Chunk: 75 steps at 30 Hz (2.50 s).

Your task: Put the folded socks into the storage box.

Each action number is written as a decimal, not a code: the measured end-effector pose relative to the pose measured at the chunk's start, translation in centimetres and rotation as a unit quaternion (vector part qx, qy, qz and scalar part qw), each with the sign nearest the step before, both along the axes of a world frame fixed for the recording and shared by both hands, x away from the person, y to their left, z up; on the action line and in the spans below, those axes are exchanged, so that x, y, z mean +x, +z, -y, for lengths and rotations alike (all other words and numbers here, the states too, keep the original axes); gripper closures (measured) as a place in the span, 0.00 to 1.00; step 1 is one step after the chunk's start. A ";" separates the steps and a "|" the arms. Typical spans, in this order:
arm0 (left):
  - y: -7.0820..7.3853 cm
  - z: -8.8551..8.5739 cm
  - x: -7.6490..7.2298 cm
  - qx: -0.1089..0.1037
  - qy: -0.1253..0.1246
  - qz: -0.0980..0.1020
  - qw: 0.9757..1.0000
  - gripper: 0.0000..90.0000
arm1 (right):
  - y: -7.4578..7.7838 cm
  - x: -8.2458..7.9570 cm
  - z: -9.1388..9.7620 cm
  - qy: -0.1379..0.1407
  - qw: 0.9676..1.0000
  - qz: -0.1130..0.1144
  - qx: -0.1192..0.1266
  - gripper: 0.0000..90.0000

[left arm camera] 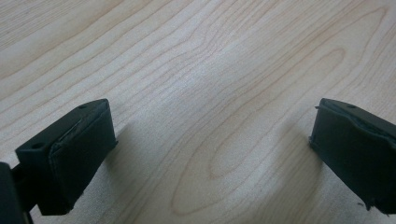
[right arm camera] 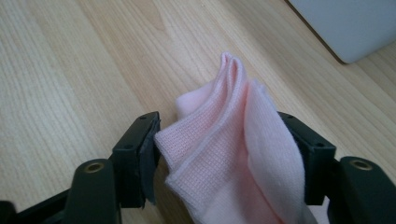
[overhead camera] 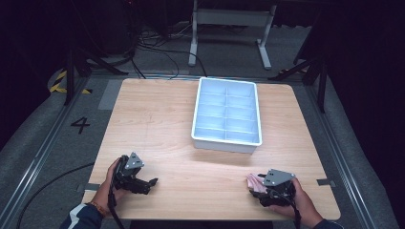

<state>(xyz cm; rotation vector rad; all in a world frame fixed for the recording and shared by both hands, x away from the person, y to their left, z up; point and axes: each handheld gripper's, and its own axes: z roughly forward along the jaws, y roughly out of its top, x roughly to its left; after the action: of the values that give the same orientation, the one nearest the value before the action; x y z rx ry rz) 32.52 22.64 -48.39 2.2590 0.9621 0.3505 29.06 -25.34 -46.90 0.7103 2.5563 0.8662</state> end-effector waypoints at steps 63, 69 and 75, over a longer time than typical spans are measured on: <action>0.2 2.7 1.2 -0.014 -0.073 0.012 0.997 0.22 | 2.0 -0.1 3.6 -0.031 0.997 0.047 0.058 0.78; 0.1 2.7 1.1 -0.017 -0.071 0.014 0.997 0.21 | 2.8 0.0 4.5 -0.039 0.995 0.056 0.076 0.78; 0.2 2.8 1.1 -0.017 -0.069 0.012 0.997 0.21 | 3.5 0.3 5.2 -0.043 0.994 0.062 0.082 0.78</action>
<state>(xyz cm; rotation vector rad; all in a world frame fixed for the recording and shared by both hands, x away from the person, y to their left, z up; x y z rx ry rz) 33.60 19.89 -48.23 2.2700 0.7897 0.2980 29.32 -30.57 -43.43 0.7824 2.3474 1.0660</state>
